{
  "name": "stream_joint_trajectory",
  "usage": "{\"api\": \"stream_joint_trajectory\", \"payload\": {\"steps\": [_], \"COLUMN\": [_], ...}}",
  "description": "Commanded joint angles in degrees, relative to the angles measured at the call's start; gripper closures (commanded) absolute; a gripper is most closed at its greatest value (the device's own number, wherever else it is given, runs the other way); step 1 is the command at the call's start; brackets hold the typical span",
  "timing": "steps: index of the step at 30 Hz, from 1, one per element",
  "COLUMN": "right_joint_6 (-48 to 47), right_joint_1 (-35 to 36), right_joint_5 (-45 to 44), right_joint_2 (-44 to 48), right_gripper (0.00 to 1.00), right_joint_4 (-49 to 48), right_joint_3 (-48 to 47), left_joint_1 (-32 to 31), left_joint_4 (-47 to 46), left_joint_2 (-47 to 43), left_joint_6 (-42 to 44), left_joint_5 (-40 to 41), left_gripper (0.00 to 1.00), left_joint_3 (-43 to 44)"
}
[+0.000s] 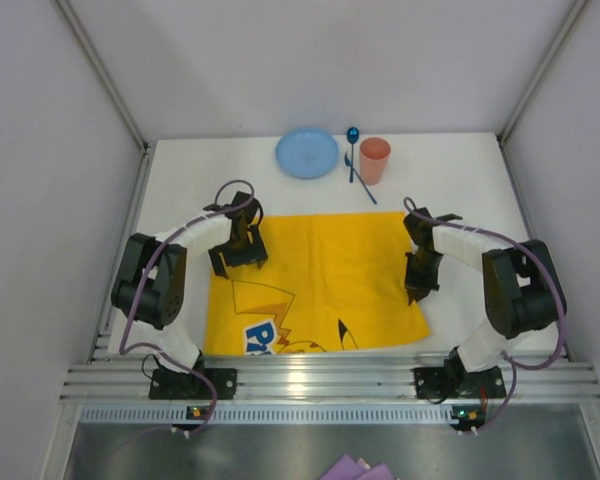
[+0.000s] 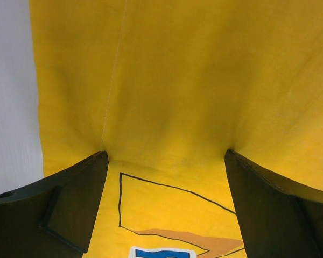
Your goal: Set the dinner table for one person
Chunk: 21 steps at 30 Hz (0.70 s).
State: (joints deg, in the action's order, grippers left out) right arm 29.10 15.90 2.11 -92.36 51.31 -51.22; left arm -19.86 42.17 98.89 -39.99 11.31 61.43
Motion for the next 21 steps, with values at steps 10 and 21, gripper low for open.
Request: {"api": "stream_joint_trajectory", "payload": {"steps": [10, 21], "right_joint_6": [-1.3, -2.2], "right_joint_1": [-1.9, -1.8], "right_joint_5": [-1.8, -0.7], "right_joint_2": [-5.8, -0.4], "right_gripper": [1.00, 0.28], "right_joint_4": [1.7, 9.0], "right_joint_3": [-9.5, -16.3], "left_joint_1": [3.0, 3.8], "left_joint_4": [-1.9, 4.8], "left_joint_2": [8.8, 1.2], "left_joint_6": [5.4, 3.6], "left_joint_5": [-1.1, -3.9], "left_gripper": [0.05, 0.05], "left_joint_3": [10.6, 16.8]}}
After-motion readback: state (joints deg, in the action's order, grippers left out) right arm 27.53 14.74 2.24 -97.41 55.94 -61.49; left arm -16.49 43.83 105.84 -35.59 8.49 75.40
